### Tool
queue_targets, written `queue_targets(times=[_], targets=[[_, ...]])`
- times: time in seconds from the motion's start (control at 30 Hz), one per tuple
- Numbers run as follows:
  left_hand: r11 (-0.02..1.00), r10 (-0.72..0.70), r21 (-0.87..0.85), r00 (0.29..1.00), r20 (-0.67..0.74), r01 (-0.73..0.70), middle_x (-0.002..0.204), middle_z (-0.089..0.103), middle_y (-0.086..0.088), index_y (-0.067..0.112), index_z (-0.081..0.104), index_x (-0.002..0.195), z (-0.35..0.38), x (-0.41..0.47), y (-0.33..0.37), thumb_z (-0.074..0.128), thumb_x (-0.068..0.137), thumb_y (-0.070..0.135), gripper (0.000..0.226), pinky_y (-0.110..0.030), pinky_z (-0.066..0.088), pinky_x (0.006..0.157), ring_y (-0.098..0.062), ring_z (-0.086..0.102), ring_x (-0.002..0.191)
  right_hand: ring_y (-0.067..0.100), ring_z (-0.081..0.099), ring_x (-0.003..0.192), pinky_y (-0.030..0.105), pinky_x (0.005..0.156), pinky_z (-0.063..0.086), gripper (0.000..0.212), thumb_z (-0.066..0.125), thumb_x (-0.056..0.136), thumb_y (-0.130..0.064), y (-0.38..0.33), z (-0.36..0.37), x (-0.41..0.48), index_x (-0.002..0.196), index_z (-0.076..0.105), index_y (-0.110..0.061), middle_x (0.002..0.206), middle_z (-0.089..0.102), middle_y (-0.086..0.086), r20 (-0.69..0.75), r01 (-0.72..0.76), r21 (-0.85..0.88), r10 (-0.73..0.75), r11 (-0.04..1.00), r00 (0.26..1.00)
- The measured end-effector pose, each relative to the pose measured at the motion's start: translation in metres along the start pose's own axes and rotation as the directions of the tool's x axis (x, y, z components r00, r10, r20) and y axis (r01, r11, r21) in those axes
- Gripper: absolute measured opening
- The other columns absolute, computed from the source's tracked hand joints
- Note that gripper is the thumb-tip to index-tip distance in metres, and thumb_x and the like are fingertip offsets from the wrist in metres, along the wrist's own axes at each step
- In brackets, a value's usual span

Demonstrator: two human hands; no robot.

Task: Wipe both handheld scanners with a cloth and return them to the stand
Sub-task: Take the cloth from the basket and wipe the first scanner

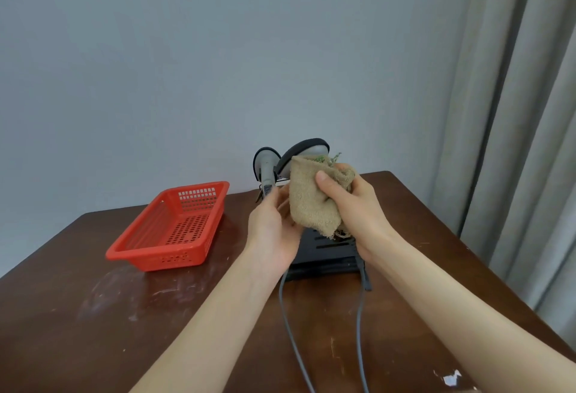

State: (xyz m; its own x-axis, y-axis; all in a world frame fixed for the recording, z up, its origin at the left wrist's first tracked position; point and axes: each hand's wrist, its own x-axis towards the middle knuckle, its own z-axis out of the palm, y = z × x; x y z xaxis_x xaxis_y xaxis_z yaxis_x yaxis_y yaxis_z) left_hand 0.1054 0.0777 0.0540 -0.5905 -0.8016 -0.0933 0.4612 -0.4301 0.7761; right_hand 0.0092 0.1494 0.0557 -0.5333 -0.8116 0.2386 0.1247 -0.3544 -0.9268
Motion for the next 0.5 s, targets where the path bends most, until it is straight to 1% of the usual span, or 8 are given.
queue_targets(times=[0.07, 0.13, 0.2, 0.27, 0.3, 0.4, 0.43, 0.5], targets=[[0.994, -0.042, 0.102, 0.998, 0.057, 0.036, 0.113, 0.069, -0.015, 0.005, 0.066, 0.109, 0.000, -0.003, -0.003, 0.047, 0.097, 0.017, 0.025, -0.036, 0.056, 0.084, -0.025, 0.068, 0.100, 0.013, 0.069, 0.091, 0.027, 0.074, 0.057, 0.018, 0.064, 0.088, -0.026, 0.000, 0.000, 0.001, 0.104, 0.063, -0.019, 0.099, 0.071, 0.001, -0.018, 0.012, -0.010, -0.012, 1.000, 1.000], [0.983, -0.093, 0.170, 0.983, 0.160, 0.066, 0.111, 0.071, -0.010, 0.012, 0.068, 0.108, 0.006, -0.008, -0.004, 0.051, 0.095, 0.020, 0.023, -0.034, 0.056, 0.081, -0.021, 0.069, 0.094, 0.011, 0.068, 0.091, 0.026, 0.076, 0.056, 0.016, 0.063, 0.089, -0.027, 0.000, 0.000, 0.002, 0.102, 0.064, -0.018, 0.097, 0.071, 0.000, -0.028, 0.024, -0.037, -0.025, 0.999, 0.999], [0.978, -0.109, 0.199, 0.971, 0.212, 0.066, 0.109, 0.072, -0.007, 0.015, 0.069, 0.107, 0.011, -0.010, -0.004, 0.053, 0.094, 0.023, 0.022, -0.033, 0.056, 0.076, -0.018, 0.069, 0.090, 0.012, 0.068, 0.090, 0.026, 0.076, 0.055, 0.013, 0.062, 0.089, -0.028, -0.001, 0.000, 0.002, 0.098, 0.065, -0.018, 0.094, 0.071, 0.000, -0.038, 0.012, -0.027, -0.013, 1.000, 0.999], [0.976, -0.102, 0.210, 0.970, 0.223, 0.054, 0.105, 0.073, -0.006, 0.016, 0.071, 0.103, 0.013, -0.008, -0.003, 0.054, 0.093, 0.022, 0.021, -0.031, 0.055, 0.069, -0.017, 0.070, 0.085, 0.013, 0.068, 0.089, 0.026, 0.074, 0.054, 0.011, 0.062, 0.090, -0.027, -0.002, -0.002, 0.002, 0.095, 0.065, -0.017, 0.092, 0.071, 0.000, -0.040, -0.016, -0.001, 0.016, 1.000, 0.999], [0.976, -0.105, 0.209, 0.969, 0.223, 0.058, 0.104, 0.073, -0.006, 0.016, 0.072, 0.100, 0.013, -0.006, -0.003, 0.054, 0.092, 0.022, 0.020, -0.031, 0.055, 0.068, -0.017, 0.070, 0.084, 0.013, 0.069, 0.089, 0.027, 0.074, 0.054, 0.012, 0.062, 0.090, -0.027, -0.003, -0.002, 0.003, 0.095, 0.065, -0.017, 0.092, 0.071, -0.001, -0.035, -0.033, 0.015, 0.034, 0.999, 0.999], [0.977, -0.130, 0.193, 0.965, 0.226, 0.086, 0.102, 0.073, -0.007, 0.018, 0.077, 0.088, 0.018, -0.004, -0.006, 0.054, 0.092, 0.023, 0.024, -0.033, 0.052, 0.077, -0.019, 0.068, 0.087, 0.013, 0.069, 0.091, 0.026, 0.076, 0.053, 0.018, 0.061, 0.090, -0.027, -0.005, -0.005, 0.003, 0.103, 0.065, -0.016, 0.095, 0.072, -0.001, 0.001, -0.087, 0.033, 0.087, 0.996, 0.996], [0.977, -0.138, 0.189, 0.964, 0.228, 0.095, 0.101, 0.073, -0.007, 0.017, 0.078, 0.085, 0.018, -0.003, -0.007, 0.054, 0.091, 0.023, 0.026, -0.033, 0.052, 0.077, -0.019, 0.068, 0.087, 0.012, 0.068, 0.092, 0.026, 0.076, 0.053, 0.021, 0.061, 0.090, -0.028, -0.006, -0.005, 0.003, 0.106, 0.065, -0.015, 0.097, 0.072, -0.001, 0.008, -0.095, 0.017, 0.095, 0.995, 0.995], [0.979, -0.152, 0.169, 0.964, 0.216, 0.116, 0.099, 0.073, -0.008, 0.015, 0.076, 0.089, 0.019, -0.003, -0.008, 0.054, 0.090, 0.022, 0.023, -0.030, 0.056, 0.068, -0.019, 0.070, 0.083, 0.012, 0.068, 0.090, 0.025, 0.075, 0.053, 0.022, 0.061, 0.090, -0.027, -0.007, -0.008, 0.003, 0.107, 0.065, -0.013, 0.097, 0.072, 0.000, 0.006, -0.092, -0.042, 0.092, 0.995, 0.996]])
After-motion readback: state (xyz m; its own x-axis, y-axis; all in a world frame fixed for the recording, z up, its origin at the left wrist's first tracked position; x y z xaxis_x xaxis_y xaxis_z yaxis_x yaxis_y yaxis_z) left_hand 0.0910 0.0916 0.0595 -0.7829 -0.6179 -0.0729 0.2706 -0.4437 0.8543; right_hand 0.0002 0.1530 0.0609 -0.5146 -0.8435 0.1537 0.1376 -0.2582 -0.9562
